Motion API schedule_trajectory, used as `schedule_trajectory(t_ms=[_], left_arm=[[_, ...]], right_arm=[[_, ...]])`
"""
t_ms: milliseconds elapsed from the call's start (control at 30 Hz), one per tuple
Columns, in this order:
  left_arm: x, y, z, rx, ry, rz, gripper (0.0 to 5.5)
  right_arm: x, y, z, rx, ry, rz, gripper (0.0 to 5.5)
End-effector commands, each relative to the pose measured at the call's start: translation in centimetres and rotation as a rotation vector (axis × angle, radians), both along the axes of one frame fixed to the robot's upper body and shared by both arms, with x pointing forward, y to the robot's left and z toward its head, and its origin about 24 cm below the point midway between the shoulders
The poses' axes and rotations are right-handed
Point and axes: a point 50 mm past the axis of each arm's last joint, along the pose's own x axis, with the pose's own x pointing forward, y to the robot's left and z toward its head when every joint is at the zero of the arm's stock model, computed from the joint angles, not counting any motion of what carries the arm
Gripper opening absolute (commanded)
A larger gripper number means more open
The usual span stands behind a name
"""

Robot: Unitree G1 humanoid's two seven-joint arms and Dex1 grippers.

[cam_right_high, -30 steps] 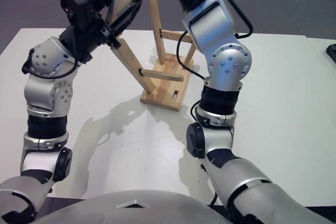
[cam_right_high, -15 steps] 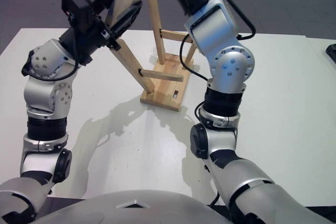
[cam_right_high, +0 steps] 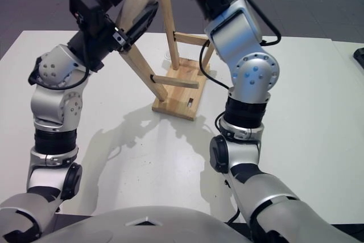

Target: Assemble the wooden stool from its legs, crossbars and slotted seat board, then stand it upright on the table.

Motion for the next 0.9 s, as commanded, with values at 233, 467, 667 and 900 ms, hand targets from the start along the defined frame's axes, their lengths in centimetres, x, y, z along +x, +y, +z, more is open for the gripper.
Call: schedule_trajectory(t_ms=[233,467,667,900], left_arm=[[-1.5,0.8,2.8,-0.145,-0.004,-0.099,5.01],[-0.1,5.0,4.1,-0.410,0.048,0.073,5.40],[2.1,8.5,-1.5,-0.339,0.175,0.465,5.40],[3.3,8.6,-9.0,-0.309,0.438,0.758,5.40]], right_arm=[[0.6,-4.3,0.1,0.095,0.019,-0.141,1.01],[0.1,-9.2,0.1,0.146,0.018,-0.324,1.01],[-1.0,-12.9,-3.2,-0.268,0.046,-0.774,1.00],[-3.1,-12.3,-9.8,-0.543,0.268,-0.876,1.00]])
